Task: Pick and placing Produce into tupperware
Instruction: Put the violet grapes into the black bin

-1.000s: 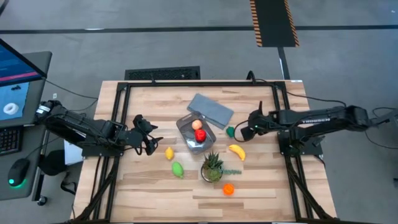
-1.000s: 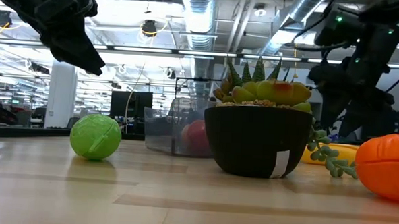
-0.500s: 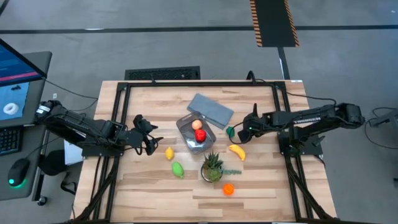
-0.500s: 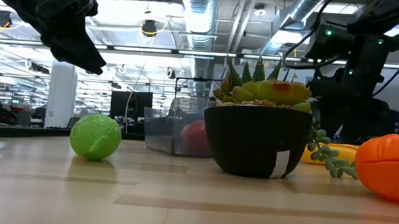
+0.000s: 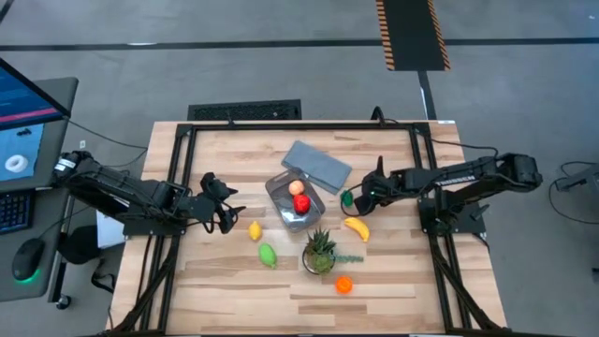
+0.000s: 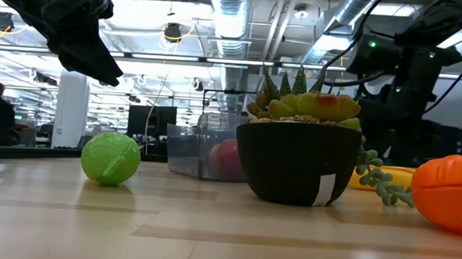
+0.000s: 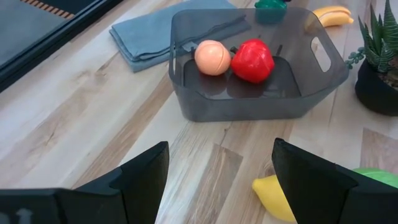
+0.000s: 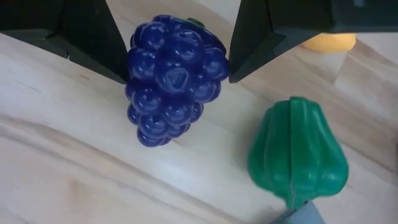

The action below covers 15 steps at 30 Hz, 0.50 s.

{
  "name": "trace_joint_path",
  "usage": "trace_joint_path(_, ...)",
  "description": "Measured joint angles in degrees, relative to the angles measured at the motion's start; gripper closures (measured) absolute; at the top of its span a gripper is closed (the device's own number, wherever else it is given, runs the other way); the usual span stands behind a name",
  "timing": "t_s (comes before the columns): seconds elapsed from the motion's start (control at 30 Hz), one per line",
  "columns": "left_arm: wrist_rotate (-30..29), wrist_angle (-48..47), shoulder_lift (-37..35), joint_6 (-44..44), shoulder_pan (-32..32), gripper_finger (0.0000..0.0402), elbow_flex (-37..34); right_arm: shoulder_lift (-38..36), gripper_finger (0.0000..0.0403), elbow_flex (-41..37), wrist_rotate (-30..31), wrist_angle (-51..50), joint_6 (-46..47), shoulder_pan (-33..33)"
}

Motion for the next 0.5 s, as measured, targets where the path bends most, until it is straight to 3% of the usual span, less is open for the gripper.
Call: trace_joint_path(0.5,0.15,0.01,0.00,-0.02,-0.02,0.0129,0.00,0.00,0.0112,0.00,-1.11,-0.40,-1.47,-4.54)
